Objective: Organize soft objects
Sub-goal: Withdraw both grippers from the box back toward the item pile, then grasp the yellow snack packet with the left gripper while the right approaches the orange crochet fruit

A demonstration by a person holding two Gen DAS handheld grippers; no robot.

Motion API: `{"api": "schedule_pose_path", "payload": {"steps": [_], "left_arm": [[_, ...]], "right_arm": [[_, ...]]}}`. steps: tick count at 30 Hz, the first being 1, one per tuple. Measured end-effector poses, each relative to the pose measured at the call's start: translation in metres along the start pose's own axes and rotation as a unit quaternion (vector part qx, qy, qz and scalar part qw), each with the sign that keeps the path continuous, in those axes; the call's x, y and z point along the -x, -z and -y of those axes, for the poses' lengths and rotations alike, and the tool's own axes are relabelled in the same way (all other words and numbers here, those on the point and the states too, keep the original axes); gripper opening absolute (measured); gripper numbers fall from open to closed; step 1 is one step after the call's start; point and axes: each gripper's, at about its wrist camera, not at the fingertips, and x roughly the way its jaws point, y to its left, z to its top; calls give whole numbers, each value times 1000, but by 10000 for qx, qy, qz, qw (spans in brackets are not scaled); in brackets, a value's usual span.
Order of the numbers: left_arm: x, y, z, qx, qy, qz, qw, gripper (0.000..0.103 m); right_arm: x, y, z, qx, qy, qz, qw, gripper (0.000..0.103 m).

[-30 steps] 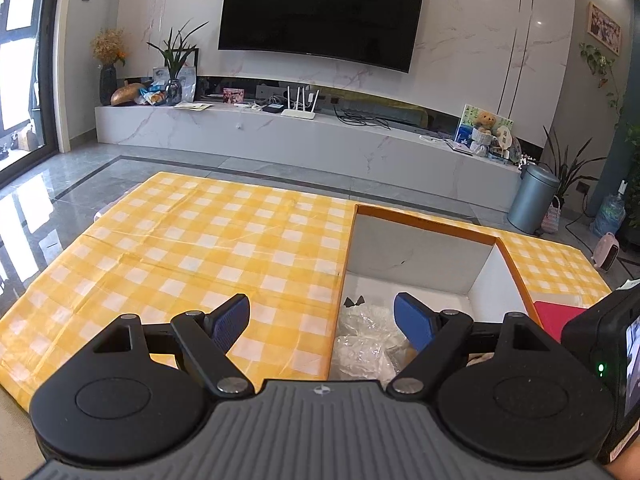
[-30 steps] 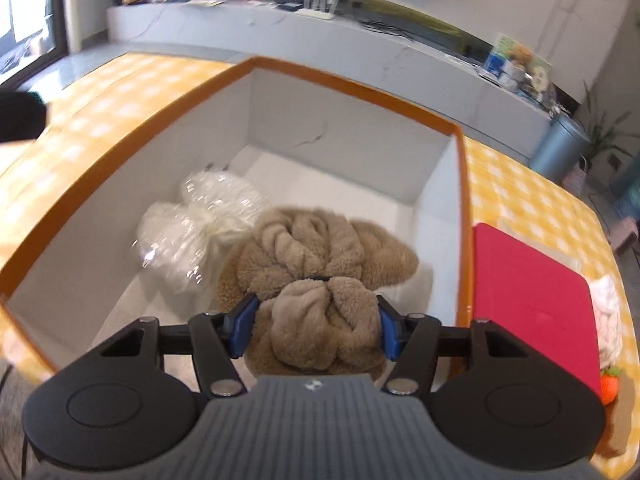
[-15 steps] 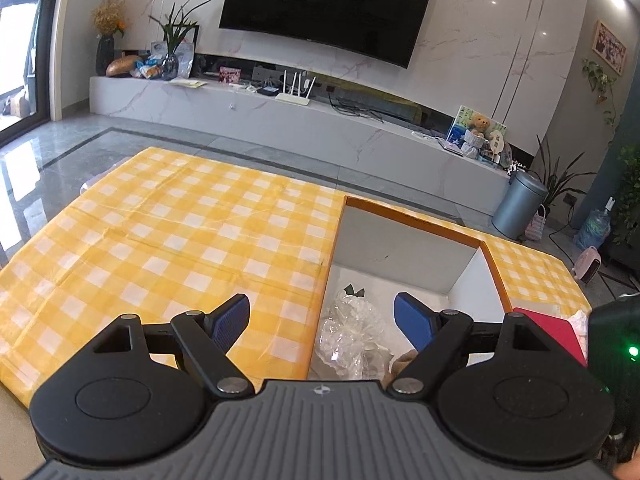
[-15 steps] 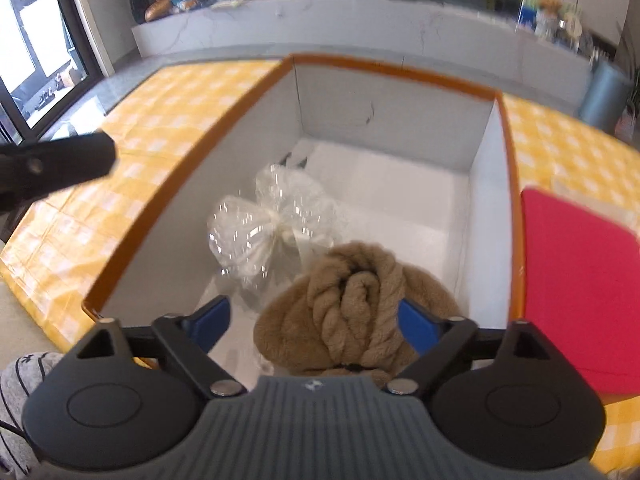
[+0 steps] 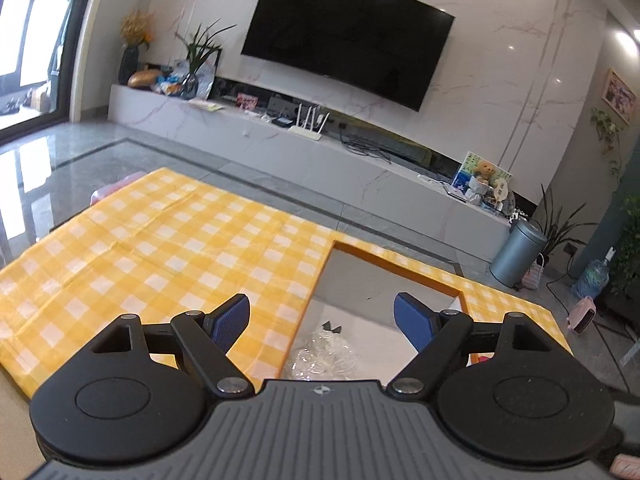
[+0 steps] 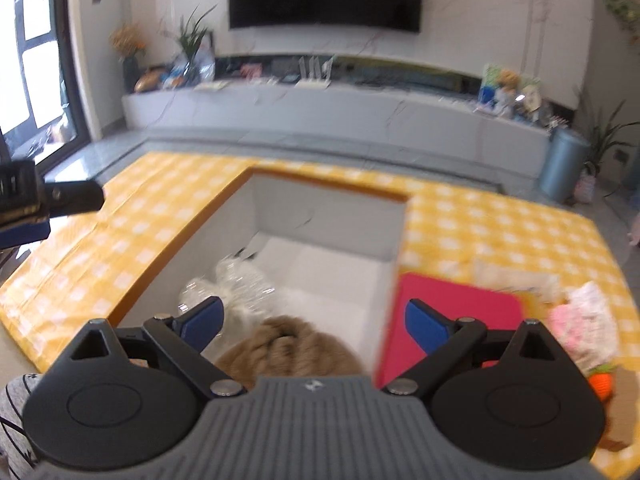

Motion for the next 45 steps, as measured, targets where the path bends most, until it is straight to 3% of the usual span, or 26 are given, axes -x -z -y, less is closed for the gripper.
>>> {"api": "schedule_pose_path", "payload": {"steps": [5,11,17,23,28,31,34,39,42,45], "left_arm": [[4,6,31,-472,162,-15,9988,96],[3,21,79,-774,791,-251,9935,96],[-5,45,127,-1225,1567,-695,9775,96],[-17,65,155,-1687,1718,-922,9662,96],[-27,73,164,-1760,1731,-1036,9635,96],[-33,78,171,-1830,1827,-1149,9591,96],[-39,84,182,-1974,1963,-1257,9522,96],[-48,96,202,-2276,2013,-1391,9425,96],[-47,101,206,-2323,2032,-1388,9410,96],[-47,99,214,-2418,2072,-1353,9382,96]], "right_arm": [[40,4,41,-30,482,421,9979,96],[79,13,106,-311,1456,714,9863,98],[85,30,168,-1006,1934,565,9743,98],[65,53,205,-1136,2211,216,9684,98],[38,72,233,-1223,2081,-99,9704,94],[23,82,243,-1257,1982,-204,9719,79],[12,86,250,-1307,1912,-325,9723,75],[-4,87,267,-1408,1612,-453,9758,58],[-17,92,286,-1803,1557,-712,9686,46],[-34,98,300,-2136,1565,-1014,9590,44]]}}
